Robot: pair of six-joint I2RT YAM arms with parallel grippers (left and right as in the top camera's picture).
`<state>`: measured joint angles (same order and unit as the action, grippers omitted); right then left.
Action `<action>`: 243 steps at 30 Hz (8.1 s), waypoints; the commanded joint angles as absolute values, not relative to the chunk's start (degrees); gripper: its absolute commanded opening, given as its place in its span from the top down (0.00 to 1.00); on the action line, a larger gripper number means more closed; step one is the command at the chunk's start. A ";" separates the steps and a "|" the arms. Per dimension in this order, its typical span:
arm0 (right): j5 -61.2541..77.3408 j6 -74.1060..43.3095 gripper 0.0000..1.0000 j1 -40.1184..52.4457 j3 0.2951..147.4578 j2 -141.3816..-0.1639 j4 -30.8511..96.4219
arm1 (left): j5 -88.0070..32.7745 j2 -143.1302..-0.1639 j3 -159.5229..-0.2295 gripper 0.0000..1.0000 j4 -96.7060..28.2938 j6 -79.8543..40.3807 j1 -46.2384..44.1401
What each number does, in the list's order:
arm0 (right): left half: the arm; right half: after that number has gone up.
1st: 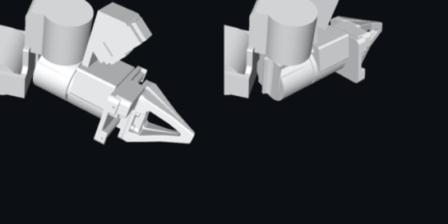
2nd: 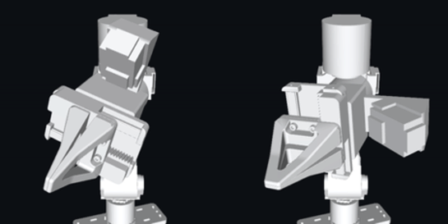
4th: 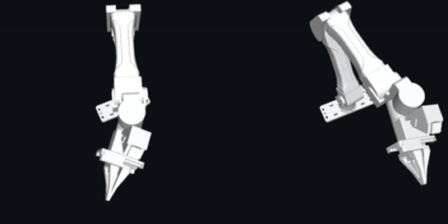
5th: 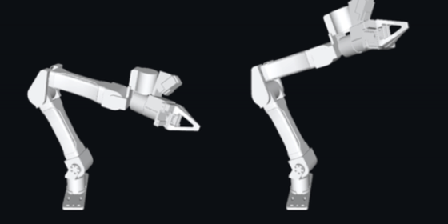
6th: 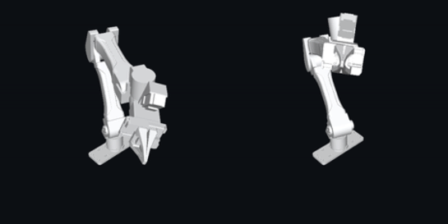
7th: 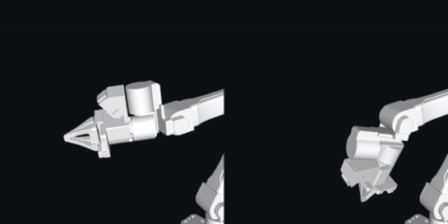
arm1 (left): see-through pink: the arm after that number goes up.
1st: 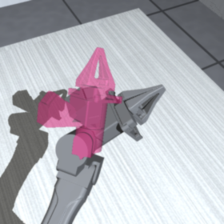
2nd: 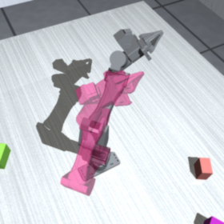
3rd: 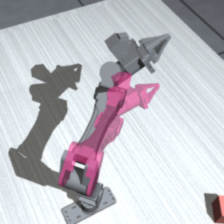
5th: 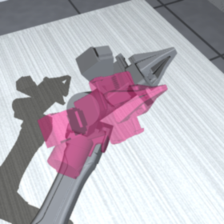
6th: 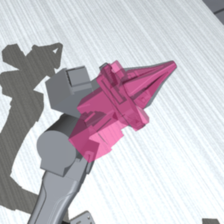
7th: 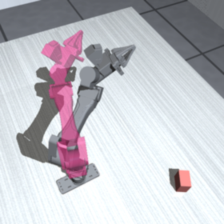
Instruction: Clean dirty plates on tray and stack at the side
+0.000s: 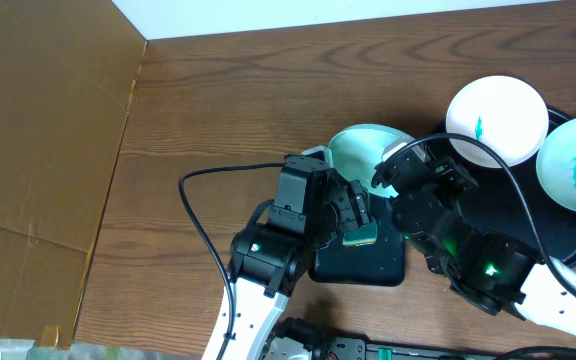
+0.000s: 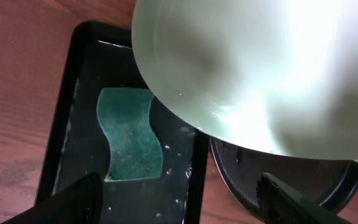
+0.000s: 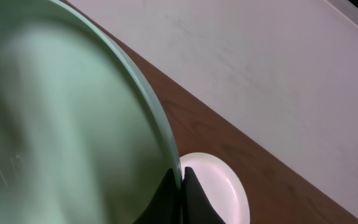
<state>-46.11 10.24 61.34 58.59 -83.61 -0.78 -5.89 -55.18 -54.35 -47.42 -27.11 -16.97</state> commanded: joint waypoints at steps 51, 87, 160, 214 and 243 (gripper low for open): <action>-46.85 -0.51 0.99 60.93 58.96 -83.59 2.22 | -6.00 -54.98 -55.37 0.20 -47.51 -26.59 -16.78; 1.37 -35.27 0.99 -38.52 59.05 -68.75 45.60 | -6.00 -54.98 -55.35 0.20 -47.51 -26.59 -16.78; 1.19 -7.62 0.99 -10.76 57.69 -82.24 37.34 | -6.00 -54.98 -55.37 0.20 -47.51 -26.59 -16.78; 11.53 -17.37 0.99 7.49 51.03 -81.84 46.04 | -5.98 -54.98 -55.35 0.20 -47.51 -26.59 -16.78; 14.02 -4.64 0.71 8.71 56.42 -64.53 47.90 | -2.55 -67.90 -53.06 0.30 -47.90 -22.74 -16.80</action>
<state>12.80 -6.46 9.19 55.88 -66.15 47.55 -5.41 -62.87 -54.33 -47.68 -24.75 -16.97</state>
